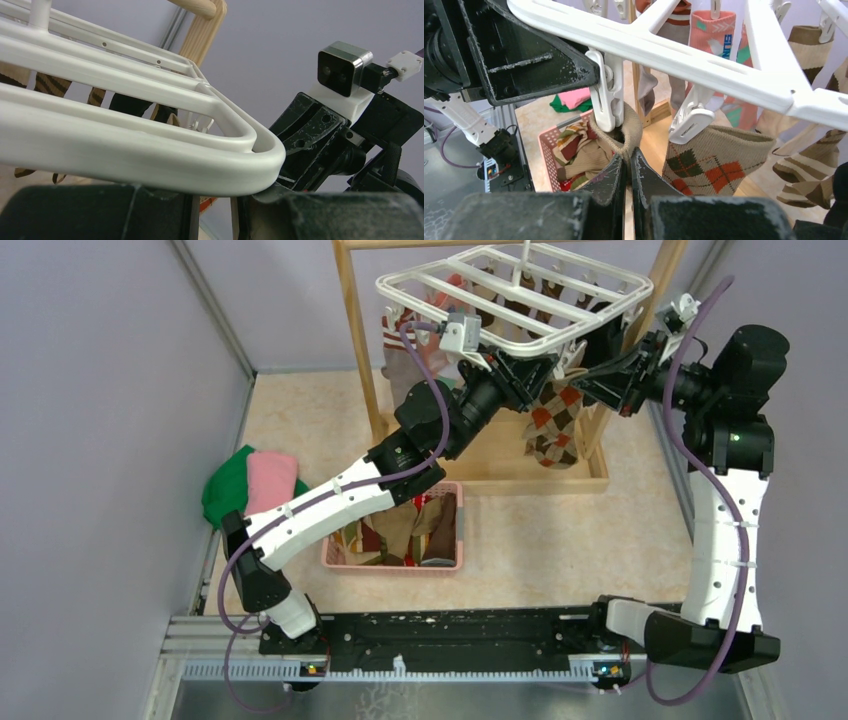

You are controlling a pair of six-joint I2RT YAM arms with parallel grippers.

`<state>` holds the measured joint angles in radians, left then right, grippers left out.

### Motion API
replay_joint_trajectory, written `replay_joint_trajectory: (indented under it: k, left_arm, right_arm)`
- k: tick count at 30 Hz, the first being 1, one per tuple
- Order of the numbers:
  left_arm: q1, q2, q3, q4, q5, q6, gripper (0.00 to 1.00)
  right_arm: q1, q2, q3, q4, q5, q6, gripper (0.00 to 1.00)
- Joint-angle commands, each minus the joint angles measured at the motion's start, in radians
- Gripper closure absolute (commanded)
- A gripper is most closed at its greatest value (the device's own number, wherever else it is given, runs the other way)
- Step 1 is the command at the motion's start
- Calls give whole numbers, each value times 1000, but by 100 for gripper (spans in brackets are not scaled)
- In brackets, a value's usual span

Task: Clip the socks to the hanger
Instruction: Clamp the sock onto the hanger.

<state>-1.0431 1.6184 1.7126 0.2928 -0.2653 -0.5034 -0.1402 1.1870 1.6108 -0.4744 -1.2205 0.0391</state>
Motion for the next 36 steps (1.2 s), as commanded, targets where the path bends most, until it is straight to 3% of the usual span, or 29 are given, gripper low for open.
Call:
replay_joint_trajectory:
  k: [1, 9, 24, 27, 31, 36]
  left_arm:
    - [18, -36, -13, 27, 3, 0, 100]
    - [21, -37, -17, 33, 10, 9, 100]
    - [20, -26, -11, 48, 31, 26, 100]
    - [21, -27, -10, 51, 31, 26, 100]
    - [21, -24, -8, 51, 33, 29, 100]
    - [21, -20, -7, 53, 42, 31, 100]
  right_arm:
    - [-28, -24, -7, 121, -51, 85, 100]
    - [-28, -23, -18, 257, -97, 211, 100]
    - [-29, -13, 7, 313, -89, 286, 100]
    - [-29, -14, 15, 195, -115, 183, 100]
    - [-28, -36, 51, -148, -103, -233, 100]
    - [-29, -85, 12, -233, -71, -404, 100]
